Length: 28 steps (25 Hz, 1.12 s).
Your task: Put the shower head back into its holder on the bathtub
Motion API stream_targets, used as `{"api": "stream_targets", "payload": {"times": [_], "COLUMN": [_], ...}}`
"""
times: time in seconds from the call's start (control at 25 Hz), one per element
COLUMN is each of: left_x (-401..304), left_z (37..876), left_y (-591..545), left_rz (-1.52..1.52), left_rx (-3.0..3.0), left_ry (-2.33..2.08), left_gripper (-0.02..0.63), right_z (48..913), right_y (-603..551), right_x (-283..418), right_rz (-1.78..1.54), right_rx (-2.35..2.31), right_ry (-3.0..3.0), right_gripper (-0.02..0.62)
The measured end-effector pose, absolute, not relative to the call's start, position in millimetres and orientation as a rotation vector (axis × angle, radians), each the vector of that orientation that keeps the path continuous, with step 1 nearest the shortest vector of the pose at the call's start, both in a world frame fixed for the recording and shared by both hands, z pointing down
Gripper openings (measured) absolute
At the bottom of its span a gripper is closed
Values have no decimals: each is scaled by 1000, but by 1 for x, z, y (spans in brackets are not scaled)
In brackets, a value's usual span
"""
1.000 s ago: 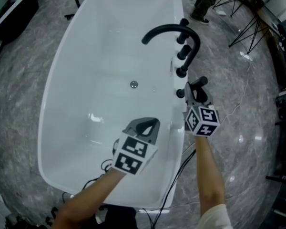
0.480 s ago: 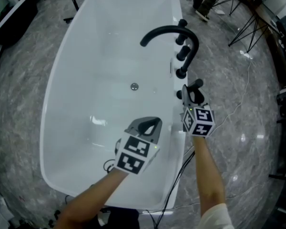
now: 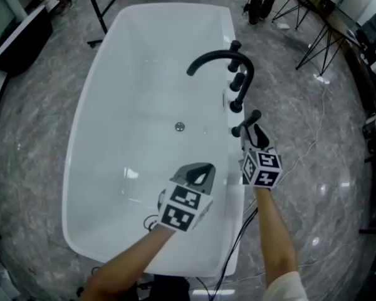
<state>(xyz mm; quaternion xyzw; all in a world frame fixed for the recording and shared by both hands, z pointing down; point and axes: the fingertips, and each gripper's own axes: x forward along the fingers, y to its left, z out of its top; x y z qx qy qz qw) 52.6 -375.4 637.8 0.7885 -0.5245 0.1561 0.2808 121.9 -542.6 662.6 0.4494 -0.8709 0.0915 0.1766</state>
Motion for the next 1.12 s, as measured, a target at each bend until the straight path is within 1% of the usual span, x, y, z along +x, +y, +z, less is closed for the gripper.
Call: {"api": "stream_targets", "payload": {"times": [0.48,0.56,0.8,1.0,1.12], "left_x": [50,48,32,10,-5], "left_z": [563,552,523,506,498], "left_y": [-311,-297,-247,-203,-173], "left_rz": [394,390,398,365,353], "left_rx": [2189,2205,2244,2255,2262], "left_ry": [-1411,-1411,-1418,-1429,-1442], "left_gripper": [7,8,8,8,8], "right_z": [574,559,517,488,474], "right_y": [-436,-412,-338,-277,-238], "right_x": [106,102,80,53,39], "right_rz": [300,311,337,315,308], "right_rx": [1248,1243,1247,1251,1260], "right_ry": [-2524,-2538,-2590,-2627,-2645], "right_gripper": [169,158,91,52,40]}}
